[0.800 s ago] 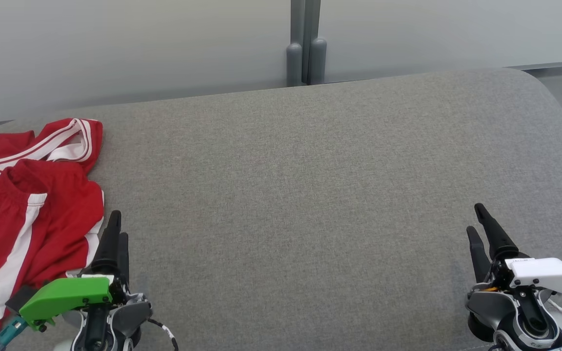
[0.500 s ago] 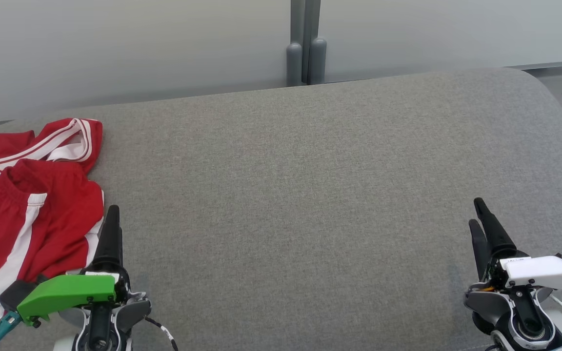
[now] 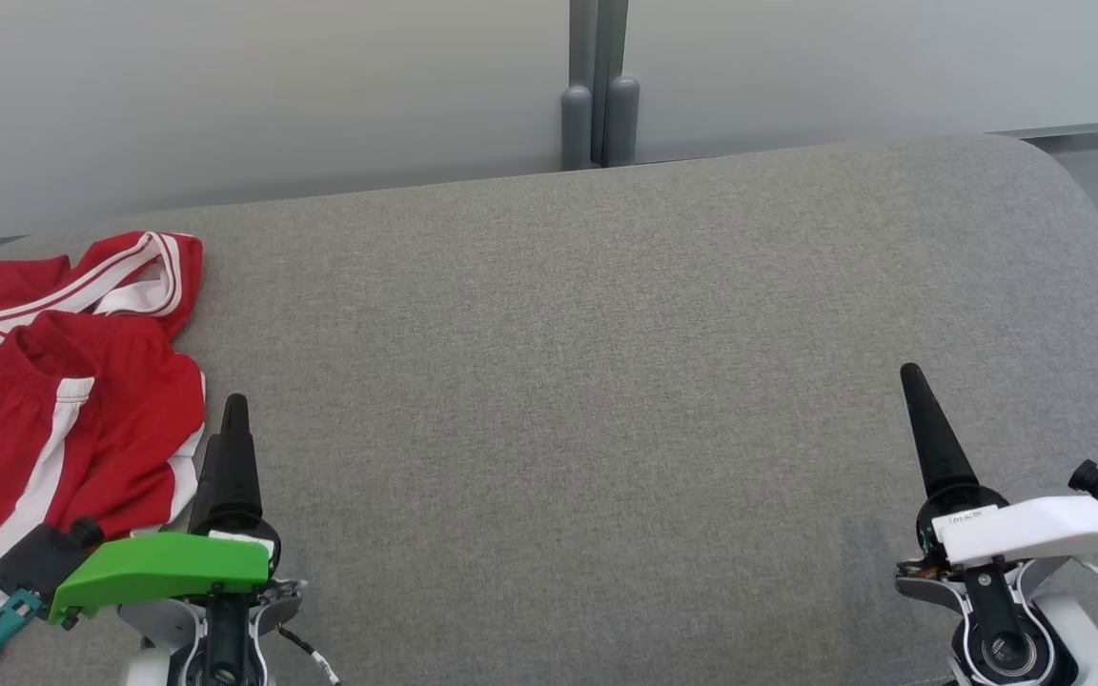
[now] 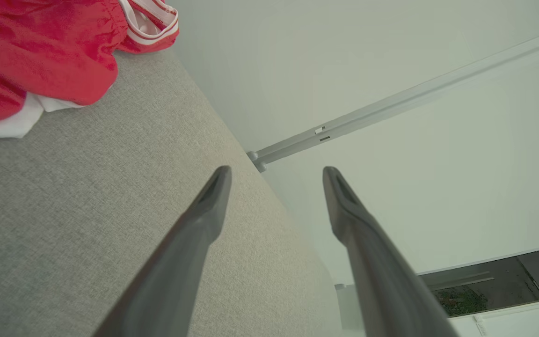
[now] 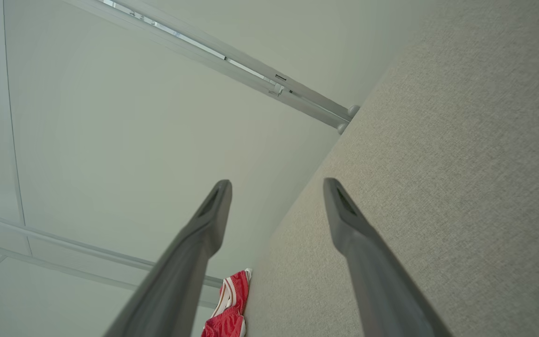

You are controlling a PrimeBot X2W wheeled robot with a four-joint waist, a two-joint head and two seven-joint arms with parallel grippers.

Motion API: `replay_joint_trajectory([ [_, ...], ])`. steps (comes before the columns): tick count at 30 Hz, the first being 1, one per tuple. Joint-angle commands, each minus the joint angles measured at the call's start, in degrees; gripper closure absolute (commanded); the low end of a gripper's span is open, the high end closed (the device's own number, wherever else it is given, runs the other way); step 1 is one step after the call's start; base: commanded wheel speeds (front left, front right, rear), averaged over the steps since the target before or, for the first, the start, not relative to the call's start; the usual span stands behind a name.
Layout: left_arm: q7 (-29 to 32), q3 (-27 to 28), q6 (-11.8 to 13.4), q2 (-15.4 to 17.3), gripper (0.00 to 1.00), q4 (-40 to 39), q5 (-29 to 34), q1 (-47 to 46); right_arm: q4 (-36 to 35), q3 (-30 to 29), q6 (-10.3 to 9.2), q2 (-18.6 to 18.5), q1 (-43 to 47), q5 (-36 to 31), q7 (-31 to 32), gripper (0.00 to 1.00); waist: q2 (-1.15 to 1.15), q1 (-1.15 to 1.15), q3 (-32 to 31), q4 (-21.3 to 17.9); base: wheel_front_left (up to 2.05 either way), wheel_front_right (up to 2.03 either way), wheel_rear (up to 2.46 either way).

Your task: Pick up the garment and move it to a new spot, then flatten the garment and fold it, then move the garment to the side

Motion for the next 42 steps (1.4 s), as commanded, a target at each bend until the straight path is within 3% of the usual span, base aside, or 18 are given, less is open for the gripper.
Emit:
replay_joint_trajectory([
  [1, -0.56, -0.29, 0.17, 0.26, 0.0, -1.31, 3.77, -0.22, -1.35, -0.61, 0.02, -0.02, 0.12, -3.75, -0.49, 0.0, 0.0, 0.0, -0.01, 0.03, 0.0, 0.0, 0.0],
  [12, -2.46, -1.87, 0.85, 0.34, 0.0, -1.83, 19.02, 1.39, 0.38, -0.5, 0.02, 1.86, 1.3, -20.13, -0.9, 0.0, 0.0, 0.0, -0.17, 0.08, 0.0, 0.0, 0.0],
  [21, -3.72, -3.04, 1.78, 0.92, 0.0, -1.55, 27.32, 2.52, 1.36, -1.26, 0.03, 3.17, 0.93, -28.96, -1.12, 0.0, 0.0, 0.0, -0.2, 0.0, 0.0, 0.0, 0.0],
  [42, -6.54, -4.9, 3.53, 2.14, 0.0, -0.55, 41.2, 4.25, 6.77, -2.58, 0.03, 6.02, -0.41, -47.57, -1.75, 0.0, 0.0, 0.0, -0.51, -0.07, 0.0, 0.0, 0.0],
])
